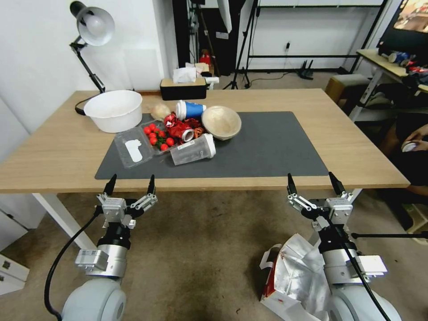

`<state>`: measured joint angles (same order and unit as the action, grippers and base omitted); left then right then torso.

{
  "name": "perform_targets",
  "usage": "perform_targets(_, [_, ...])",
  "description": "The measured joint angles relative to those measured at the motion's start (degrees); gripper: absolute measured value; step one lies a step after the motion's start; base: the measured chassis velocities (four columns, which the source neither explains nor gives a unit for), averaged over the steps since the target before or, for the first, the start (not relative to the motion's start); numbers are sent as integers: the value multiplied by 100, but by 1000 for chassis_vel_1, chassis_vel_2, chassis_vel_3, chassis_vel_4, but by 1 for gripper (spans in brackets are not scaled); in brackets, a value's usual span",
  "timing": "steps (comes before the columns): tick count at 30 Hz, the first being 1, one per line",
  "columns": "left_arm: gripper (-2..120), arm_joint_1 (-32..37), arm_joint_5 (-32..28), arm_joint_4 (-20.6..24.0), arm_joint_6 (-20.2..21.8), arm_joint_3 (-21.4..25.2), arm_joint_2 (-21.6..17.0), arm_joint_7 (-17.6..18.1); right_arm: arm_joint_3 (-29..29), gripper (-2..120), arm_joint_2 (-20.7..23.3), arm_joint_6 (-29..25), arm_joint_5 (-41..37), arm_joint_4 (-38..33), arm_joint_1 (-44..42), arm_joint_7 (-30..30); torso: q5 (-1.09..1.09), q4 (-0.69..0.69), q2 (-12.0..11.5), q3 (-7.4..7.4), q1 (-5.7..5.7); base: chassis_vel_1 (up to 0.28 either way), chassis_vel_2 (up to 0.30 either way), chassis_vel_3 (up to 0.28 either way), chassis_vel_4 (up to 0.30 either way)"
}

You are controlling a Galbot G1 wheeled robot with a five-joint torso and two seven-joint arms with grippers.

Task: Pick up the food delivery bag from the floor and place it on the table.

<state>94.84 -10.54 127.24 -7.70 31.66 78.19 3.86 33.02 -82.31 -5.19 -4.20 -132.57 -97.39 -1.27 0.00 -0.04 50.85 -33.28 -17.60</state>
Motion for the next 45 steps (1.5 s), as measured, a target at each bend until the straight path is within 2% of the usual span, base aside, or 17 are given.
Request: perform_targets(45, [100, 110, 160, 32, -62, 25, 19, -42, -60, 100, -56, -159, 79, 77, -36, 53, 0, 0, -1169, 686, 485, 0, 0, 0, 0])
